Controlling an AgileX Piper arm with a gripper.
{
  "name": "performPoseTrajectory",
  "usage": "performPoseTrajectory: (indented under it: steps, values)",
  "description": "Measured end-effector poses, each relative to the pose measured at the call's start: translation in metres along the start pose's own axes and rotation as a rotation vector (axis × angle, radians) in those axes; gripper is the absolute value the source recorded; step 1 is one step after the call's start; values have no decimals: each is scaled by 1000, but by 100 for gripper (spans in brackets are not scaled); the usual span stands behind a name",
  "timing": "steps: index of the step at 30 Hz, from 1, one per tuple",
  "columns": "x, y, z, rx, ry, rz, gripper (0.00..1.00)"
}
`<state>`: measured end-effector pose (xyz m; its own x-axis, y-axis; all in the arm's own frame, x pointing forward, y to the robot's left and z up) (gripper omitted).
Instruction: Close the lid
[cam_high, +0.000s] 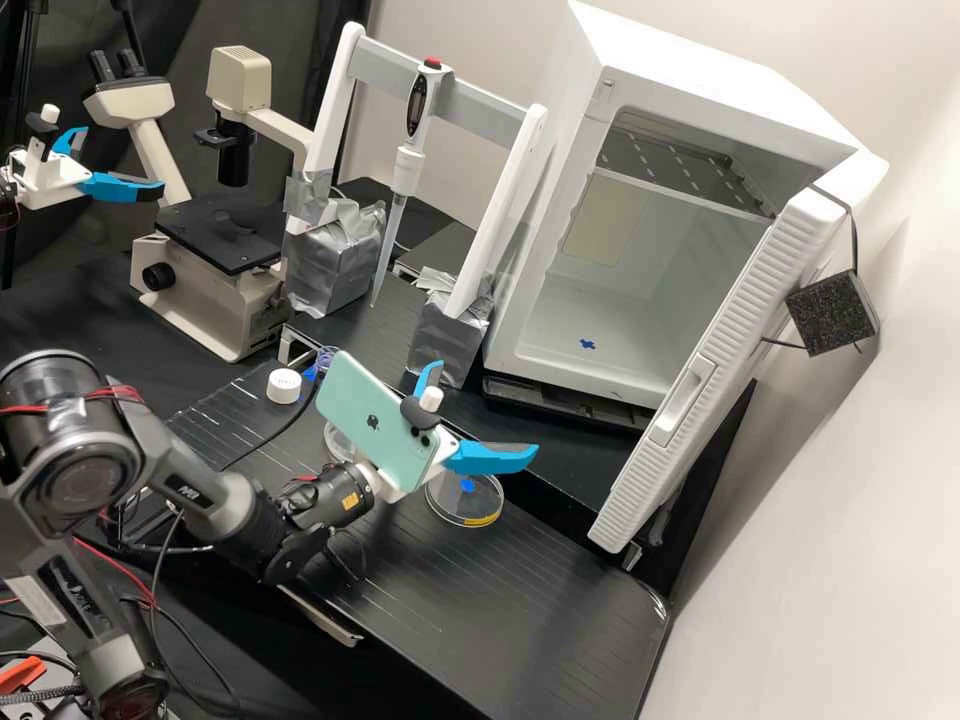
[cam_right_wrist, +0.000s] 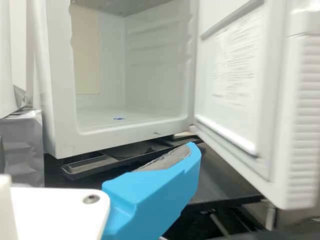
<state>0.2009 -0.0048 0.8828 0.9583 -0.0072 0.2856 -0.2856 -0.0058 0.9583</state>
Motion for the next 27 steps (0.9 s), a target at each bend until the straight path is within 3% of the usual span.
performPoseTrajectory:
  steps: [7,20,27]
  values:
    - [-25,5,16,-17,-46,-16,100]
    - [-37,-6,29,5,-118,-72,100]
    - [-39,-12,34,-28,-149,-86,100]
